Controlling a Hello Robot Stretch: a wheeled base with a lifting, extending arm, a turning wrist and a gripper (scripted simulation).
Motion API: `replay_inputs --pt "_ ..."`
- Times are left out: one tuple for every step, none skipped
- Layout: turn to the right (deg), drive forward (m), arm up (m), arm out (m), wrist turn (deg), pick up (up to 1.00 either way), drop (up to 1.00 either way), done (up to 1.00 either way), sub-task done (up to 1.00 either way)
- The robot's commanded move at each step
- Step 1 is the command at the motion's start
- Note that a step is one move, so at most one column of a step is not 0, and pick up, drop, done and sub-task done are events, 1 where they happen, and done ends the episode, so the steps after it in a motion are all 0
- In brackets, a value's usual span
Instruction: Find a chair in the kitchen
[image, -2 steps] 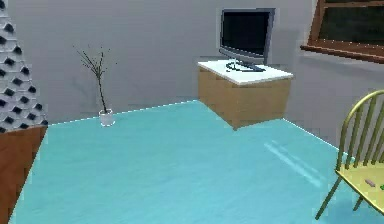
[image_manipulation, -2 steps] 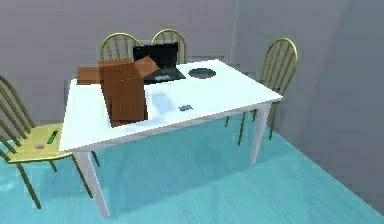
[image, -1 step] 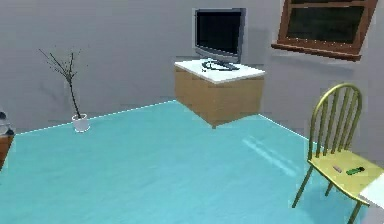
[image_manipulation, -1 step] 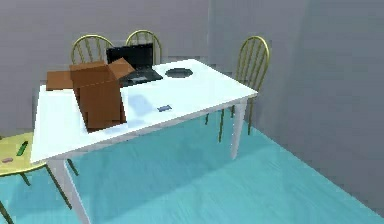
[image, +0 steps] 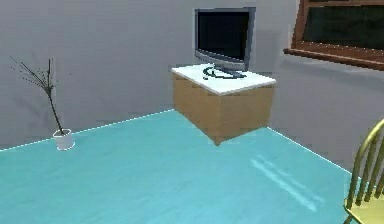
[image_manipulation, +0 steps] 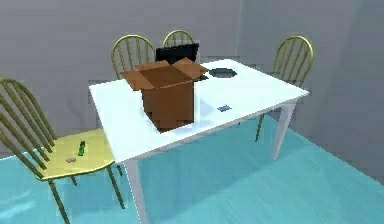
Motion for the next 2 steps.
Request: replay_inputs --pt "12.0 0.0 0.0 0.0 0.0 0.0 0.0 0.0 0.0" --pt "3.0 0.0 0.0 0.0 0.0 0.0 0.0 0.0 0.0"
